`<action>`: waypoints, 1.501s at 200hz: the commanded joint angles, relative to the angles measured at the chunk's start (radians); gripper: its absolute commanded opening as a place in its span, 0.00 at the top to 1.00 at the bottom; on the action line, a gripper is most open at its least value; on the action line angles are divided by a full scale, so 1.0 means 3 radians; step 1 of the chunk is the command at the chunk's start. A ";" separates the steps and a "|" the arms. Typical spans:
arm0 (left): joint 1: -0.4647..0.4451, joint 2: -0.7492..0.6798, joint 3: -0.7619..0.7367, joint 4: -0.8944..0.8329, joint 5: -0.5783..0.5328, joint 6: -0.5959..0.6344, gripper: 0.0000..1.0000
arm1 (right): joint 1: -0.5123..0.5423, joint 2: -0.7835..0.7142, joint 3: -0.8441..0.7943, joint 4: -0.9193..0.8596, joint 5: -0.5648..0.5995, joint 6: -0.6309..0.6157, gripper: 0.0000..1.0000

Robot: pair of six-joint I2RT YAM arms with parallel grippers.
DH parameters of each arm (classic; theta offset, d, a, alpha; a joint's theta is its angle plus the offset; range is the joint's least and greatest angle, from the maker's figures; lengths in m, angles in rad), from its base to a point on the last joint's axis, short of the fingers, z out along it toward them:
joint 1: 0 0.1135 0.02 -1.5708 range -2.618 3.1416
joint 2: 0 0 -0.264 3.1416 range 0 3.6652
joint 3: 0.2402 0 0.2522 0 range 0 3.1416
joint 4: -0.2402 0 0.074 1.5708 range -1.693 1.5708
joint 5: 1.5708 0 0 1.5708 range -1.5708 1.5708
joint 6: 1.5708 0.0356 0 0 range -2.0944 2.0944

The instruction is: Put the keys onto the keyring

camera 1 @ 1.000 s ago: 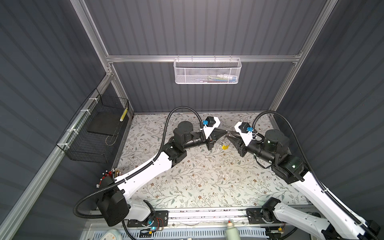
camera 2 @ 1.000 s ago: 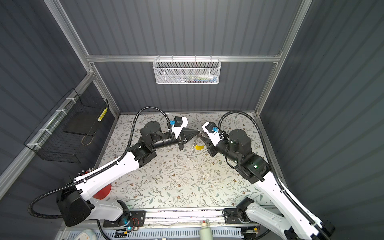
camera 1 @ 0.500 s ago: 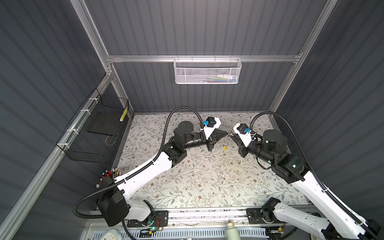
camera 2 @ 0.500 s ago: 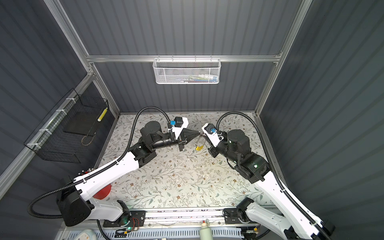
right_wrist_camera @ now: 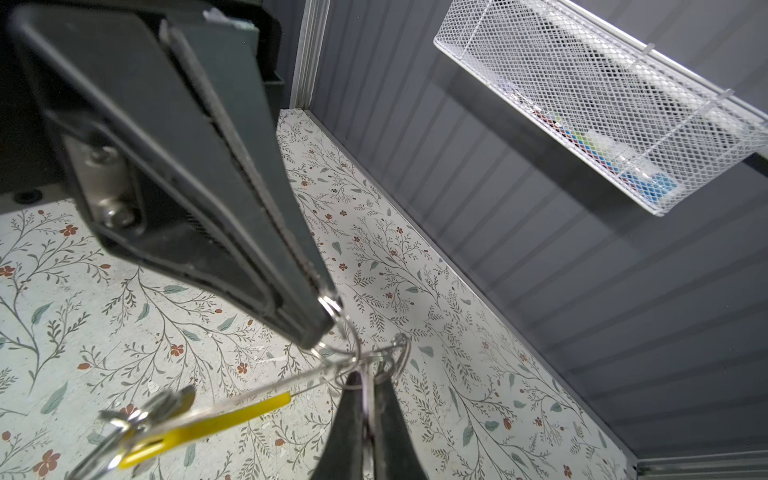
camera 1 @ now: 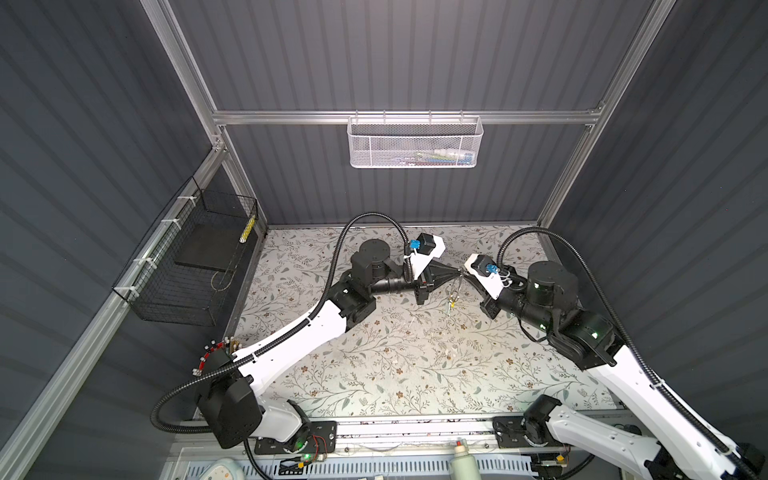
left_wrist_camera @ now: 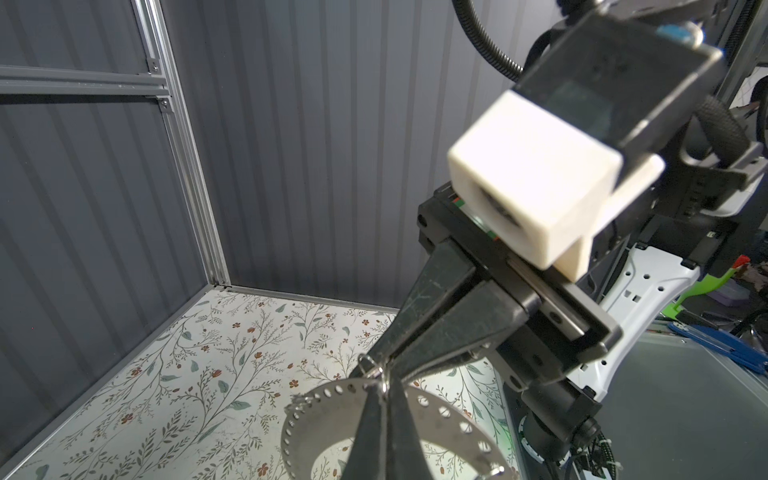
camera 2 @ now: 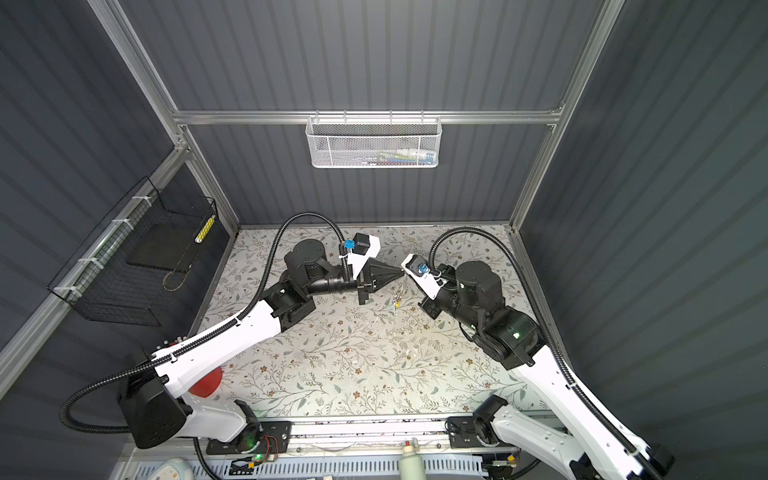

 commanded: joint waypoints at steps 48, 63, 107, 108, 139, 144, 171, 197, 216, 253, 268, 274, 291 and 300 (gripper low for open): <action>-0.0007 -0.0019 0.0037 0.0312 0.0210 -0.0123 1.00 | 0.0020 0.0150 0.0009 -0.0220 -0.0661 -0.0089 1.00; -0.0002 -0.0044 0.0017 0.0302 0.0184 -0.0085 1.00 | 0.0014 0.0122 -0.0026 -0.0208 -0.0658 -0.0090 1.00; 0.0002 -0.0043 -0.0044 0.0463 0.0211 -0.0136 1.00 | 0.0001 0.0095 -0.0054 -0.0147 -0.0788 -0.0076 1.00; 0.0001 -0.0041 -0.0049 0.0468 0.0210 -0.0138 1.00 | 0.0001 0.0097 -0.0053 -0.0148 -0.0792 -0.0075 1.00; -0.0002 -0.0031 -0.0161 0.0699 0.0186 -0.0200 1.00 | 0.0001 0.0219 0.0032 -0.0140 -0.0915 -0.0055 1.00; -0.0003 -0.0026 -0.0187 0.0770 0.0186 -0.0238 1.00 | 0.0001 0.0230 0.0037 -0.0116 -0.0917 -0.0049 1.00; -0.0002 0.0026 -0.0302 0.1149 0.0186 -0.0463 1.00 | 0.0003 0.0247 0.0039 0.0004 -0.1047 -0.0022 1.00; 0.0000 0.0013 -0.0354 0.1263 0.0170 -0.0492 1.00 | -0.0002 0.0215 0.0023 -0.0002 -0.0986 -0.0007 1.00; 0.0000 -0.0081 -0.0332 0.1012 0.0122 -0.0246 1.00 | -0.0018 0.0115 -0.0047 0.0017 -0.0761 0.0028 1.00; 0.0002 -0.0240 -0.0345 0.0740 0.0059 0.0174 1.00 | -0.0024 -0.0102 -0.0134 0.0057 -0.0487 0.0073 1.00; 0.0003 -0.0271 -0.0355 0.0729 0.0042 0.0271 1.00 | -0.0023 -0.0156 -0.0150 0.0050 -0.0436 0.0056 1.00; 0.0003 -0.0272 -0.0347 0.0713 0.0062 0.0301 1.00 | -0.0025 -0.0167 -0.0145 0.0042 -0.0417 0.0051 1.00; 0.0003 -0.0270 -0.0311 0.0649 0.0081 0.0386 1.00 | -0.0025 -0.0168 -0.0102 -0.0025 -0.0370 0.0021 1.00; 0.0000 -0.0274 -0.0286 0.0607 0.0101 0.0466 1.00 | -0.0025 -0.0171 -0.0090 -0.0044 -0.0362 -0.0001 1.00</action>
